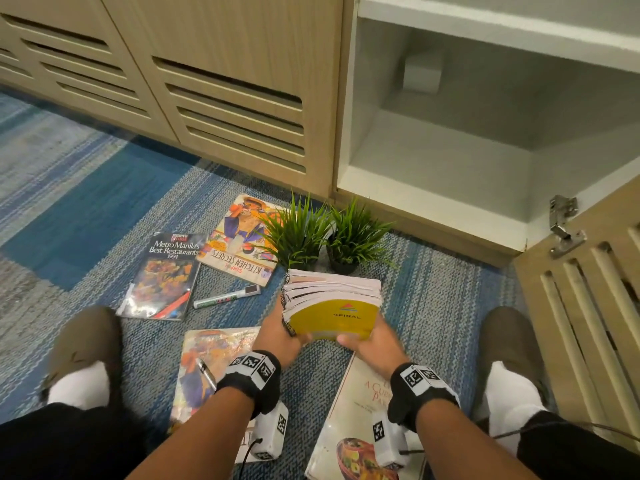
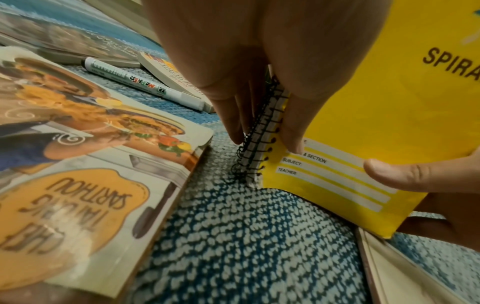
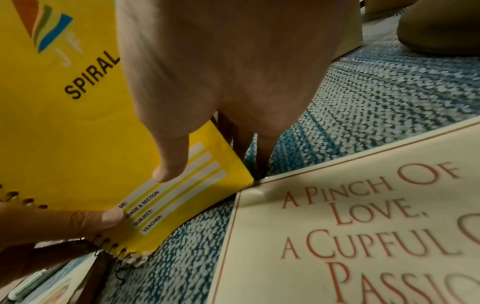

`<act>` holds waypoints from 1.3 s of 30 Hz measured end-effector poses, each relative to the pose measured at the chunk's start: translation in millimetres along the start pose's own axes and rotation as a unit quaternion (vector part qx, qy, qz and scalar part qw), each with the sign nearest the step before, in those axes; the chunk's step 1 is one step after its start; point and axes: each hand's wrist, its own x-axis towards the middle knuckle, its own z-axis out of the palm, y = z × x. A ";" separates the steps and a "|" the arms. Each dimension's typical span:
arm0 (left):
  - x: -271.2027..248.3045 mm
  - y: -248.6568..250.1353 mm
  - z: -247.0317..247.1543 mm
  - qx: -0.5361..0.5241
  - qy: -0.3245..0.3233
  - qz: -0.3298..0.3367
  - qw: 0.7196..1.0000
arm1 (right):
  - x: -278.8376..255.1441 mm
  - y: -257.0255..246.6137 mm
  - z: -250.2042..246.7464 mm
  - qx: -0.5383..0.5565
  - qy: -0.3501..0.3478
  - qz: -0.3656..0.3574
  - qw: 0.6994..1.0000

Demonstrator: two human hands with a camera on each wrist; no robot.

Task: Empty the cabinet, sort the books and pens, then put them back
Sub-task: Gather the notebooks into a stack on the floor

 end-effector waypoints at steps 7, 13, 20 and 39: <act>-3.2 2.4 -6.4 -0.021 0.038 0.040 0.998 | -1.1 -3.1 3.7 -0.029 0.050 -0.012 0.998; -6.2 0.7 -9.3 -0.028 -0.012 -0.014 0.999 | 5.7 -3.1 4.3 -0.036 -0.001 0.031 0.999; -6.4 3.0 -5.1 -0.014 0.020 -0.034 0.999 | 4.4 0.8 8.9 -0.068 0.023 0.011 0.997; 23.3 134.1 36.1 0.050 -0.141 0.015 0.989 | -43.1 5.0 -48.7 0.434 0.249 0.053 0.864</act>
